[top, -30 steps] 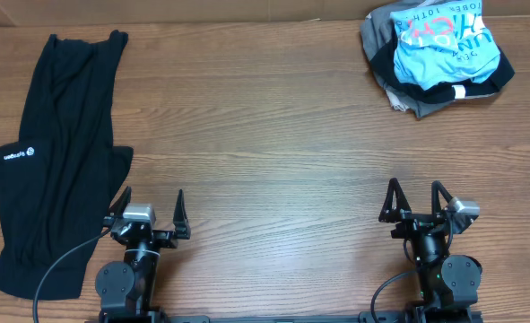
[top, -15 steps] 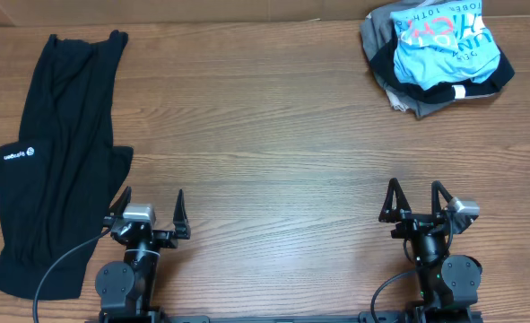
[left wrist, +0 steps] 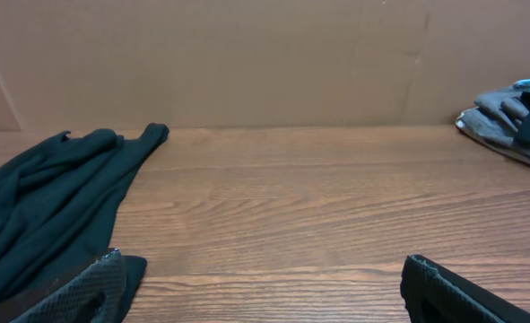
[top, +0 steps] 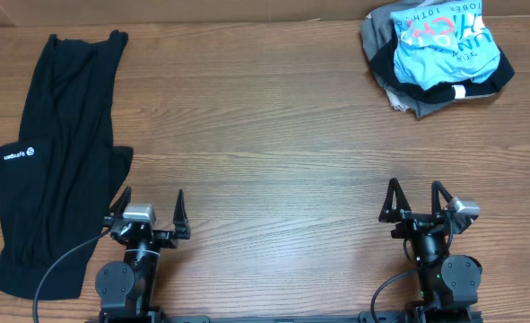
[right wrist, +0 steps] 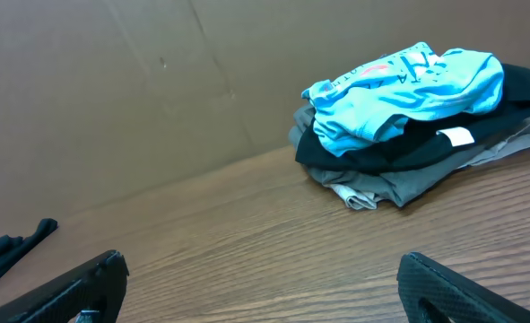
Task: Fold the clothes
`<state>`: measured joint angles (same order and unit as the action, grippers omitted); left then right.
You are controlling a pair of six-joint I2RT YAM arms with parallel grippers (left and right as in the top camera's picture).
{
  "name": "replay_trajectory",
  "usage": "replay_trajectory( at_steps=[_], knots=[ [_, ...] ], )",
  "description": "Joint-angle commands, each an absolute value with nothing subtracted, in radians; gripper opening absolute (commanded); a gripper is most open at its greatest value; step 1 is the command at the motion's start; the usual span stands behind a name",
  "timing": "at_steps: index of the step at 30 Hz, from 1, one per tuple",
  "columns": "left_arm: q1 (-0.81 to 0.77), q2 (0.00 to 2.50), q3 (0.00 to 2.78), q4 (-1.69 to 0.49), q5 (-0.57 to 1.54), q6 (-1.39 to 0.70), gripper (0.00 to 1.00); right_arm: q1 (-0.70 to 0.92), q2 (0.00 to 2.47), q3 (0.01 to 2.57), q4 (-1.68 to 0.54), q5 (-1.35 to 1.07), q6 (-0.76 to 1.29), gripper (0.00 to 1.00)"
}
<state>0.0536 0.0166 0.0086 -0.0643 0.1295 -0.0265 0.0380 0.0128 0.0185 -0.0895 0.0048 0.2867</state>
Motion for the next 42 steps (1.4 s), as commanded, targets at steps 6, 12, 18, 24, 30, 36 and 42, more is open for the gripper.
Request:
replay_trajectory(
  at_steps=[6,12,18,24,30,36,42],
  knots=[
    [0.059,0.007,0.005,-0.067,0.12,-0.041,1.0,0.032,0.003,0.008,-0.084,0.007,0.281,1.0],
    [0.059,0.007,0.005,-0.067,0.12,-0.041,1.0,0.032,0.003,0.008,-0.084,0.007,0.282,1.0],
    [0.059,0.006,0.005,-0.067,0.123,-0.041,1.0,0.032,0.003,0.008,-0.083,0.006,0.282,1.0],
    [0.059,0.007,0.005,-0.066,0.119,-0.041,1.0,0.032,0.003,0.008,-0.083,0.007,0.282,1.0],
    [0.059,0.007,0.005,-0.054,0.179,-0.041,1.0,0.032,0.003,0.008,-0.081,0.006,0.282,1.0],
    [0.059,0.007,0.013,0.005,0.203,-0.058,1.0,0.032,0.003,0.008,-0.064,-0.017,0.281,1.0],
    [0.059,0.041,0.129,-0.081,0.19,-0.06,1.0,0.032,0.003,0.022,-0.021,-0.115,0.281,1.0]
  ],
)
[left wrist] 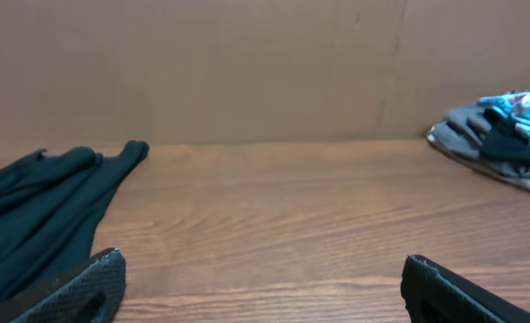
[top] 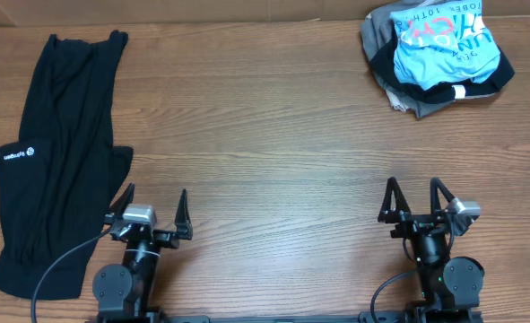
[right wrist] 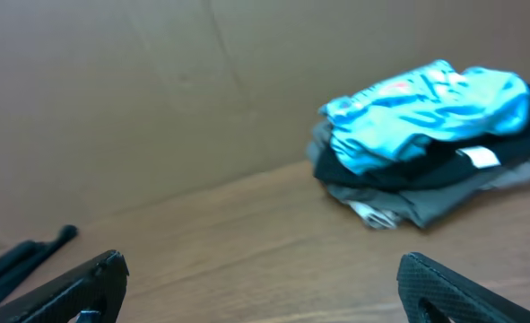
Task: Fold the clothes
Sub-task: 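Reach the left gripper to the black T-shirt's top edge and grasp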
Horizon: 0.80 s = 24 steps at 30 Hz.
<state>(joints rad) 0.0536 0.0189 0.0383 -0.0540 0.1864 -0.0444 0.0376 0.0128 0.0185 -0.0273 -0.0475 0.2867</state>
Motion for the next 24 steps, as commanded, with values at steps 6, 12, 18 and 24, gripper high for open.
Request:
replay_trajectory(
  at_steps=[6,12,18,24],
  knots=[
    [0.059,0.188,0.294,-0.171,0.169,-0.059,1.0,0.032,0.003,0.112,-0.098,-0.138,0.281,1.0],
    [0.059,0.418,0.521,-0.301,0.173,-0.05,1.0,0.032,0.047,0.269,-0.251,-0.136,0.231,1.0],
    [0.059,0.689,0.814,-0.534,0.176,0.02,1.0,0.032,0.223,0.462,-0.359,-0.137,0.231,1.0],
    [0.059,0.968,1.134,-0.807,0.177,0.028,1.0,0.032,0.527,0.703,-0.501,-0.189,0.203,1.0]
  ],
)
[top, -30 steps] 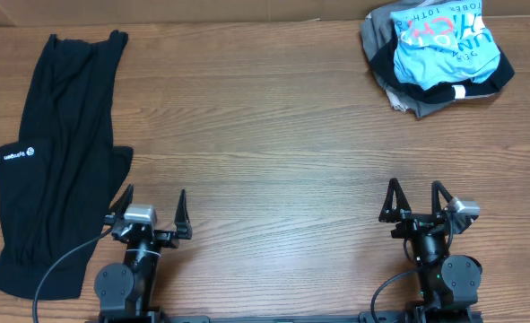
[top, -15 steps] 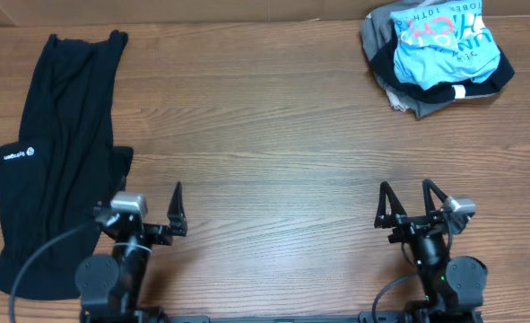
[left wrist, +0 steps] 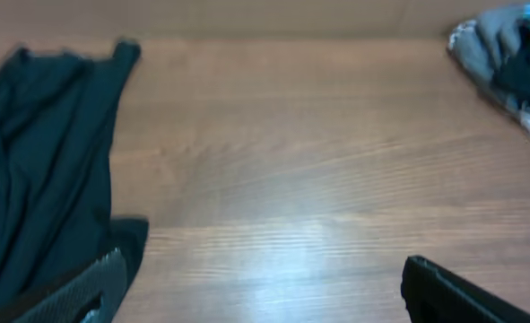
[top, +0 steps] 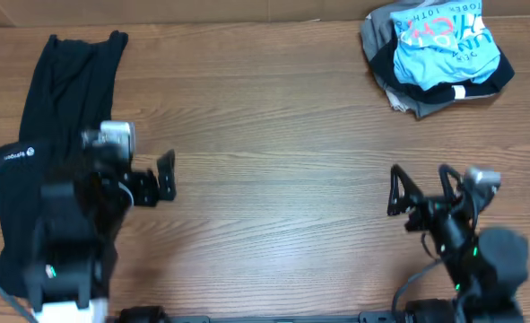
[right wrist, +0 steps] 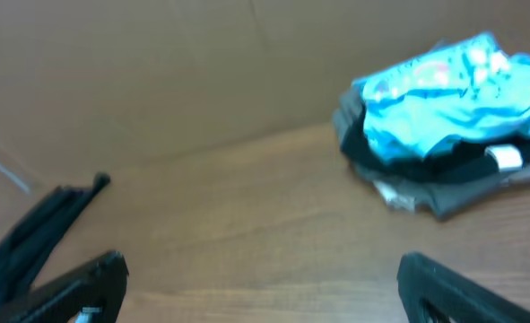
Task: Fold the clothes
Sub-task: 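Reach the left gripper to the black T-shirt's top edge and grasp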
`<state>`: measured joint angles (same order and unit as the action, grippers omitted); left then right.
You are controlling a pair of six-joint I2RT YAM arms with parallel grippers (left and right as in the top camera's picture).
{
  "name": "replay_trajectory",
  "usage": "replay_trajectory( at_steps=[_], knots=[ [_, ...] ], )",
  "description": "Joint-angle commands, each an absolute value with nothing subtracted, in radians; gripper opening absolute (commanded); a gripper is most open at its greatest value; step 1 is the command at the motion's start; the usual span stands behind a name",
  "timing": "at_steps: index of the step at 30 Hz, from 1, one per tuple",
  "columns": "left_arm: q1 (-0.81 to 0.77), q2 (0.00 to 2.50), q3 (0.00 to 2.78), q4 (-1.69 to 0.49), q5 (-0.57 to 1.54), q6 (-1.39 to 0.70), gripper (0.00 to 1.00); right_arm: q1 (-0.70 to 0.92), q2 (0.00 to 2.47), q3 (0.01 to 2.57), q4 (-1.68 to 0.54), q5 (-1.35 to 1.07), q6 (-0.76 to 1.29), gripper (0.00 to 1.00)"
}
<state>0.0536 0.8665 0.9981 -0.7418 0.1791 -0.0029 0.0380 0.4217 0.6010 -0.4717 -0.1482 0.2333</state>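
Note:
A long black garment (top: 63, 117) lies spread flat along the table's left side, also seen in the left wrist view (left wrist: 40, 152) and far off in the right wrist view (right wrist: 40, 224). My left gripper (top: 132, 181) hangs open and empty over that garment's right edge, its left finger above the cloth (left wrist: 72, 292). A crumpled pile of clothes (top: 437, 56) with a light blue T-shirt (right wrist: 448, 85) on top sits at the far right corner. My right gripper (top: 423, 190) stands open and empty near the front right, well short of the pile.
A brown cardboard wall (right wrist: 157, 72) closes off the table's far edge. Bare wooden tabletop (top: 273, 152) stretches between the black garment and the pile. The pile's grey edge (left wrist: 507, 67) shows at the left wrist view's upper right.
My left arm has risen from the front edge and now sits further forward and left, over the black garment's right edge. The right arm has lifted a little and shifted right. No cloth has moved.
Both grippers stood open and low at the table's front edge, with the black garment at the left and the pile at the far right. A moment later both wrist views had shifted slightly. Now both arms are raised, the left one over the garment's edge.

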Motion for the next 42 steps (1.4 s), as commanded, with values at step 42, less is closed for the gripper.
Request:
replay_trajectory(
  at_steps=[42],
  knots=[
    [0.161,2.006,1.383,-0.892,-0.313,-0.135,0.69,0.032,1.45,1.086,-0.604,-0.394,0.208,0.91]
  ],
)
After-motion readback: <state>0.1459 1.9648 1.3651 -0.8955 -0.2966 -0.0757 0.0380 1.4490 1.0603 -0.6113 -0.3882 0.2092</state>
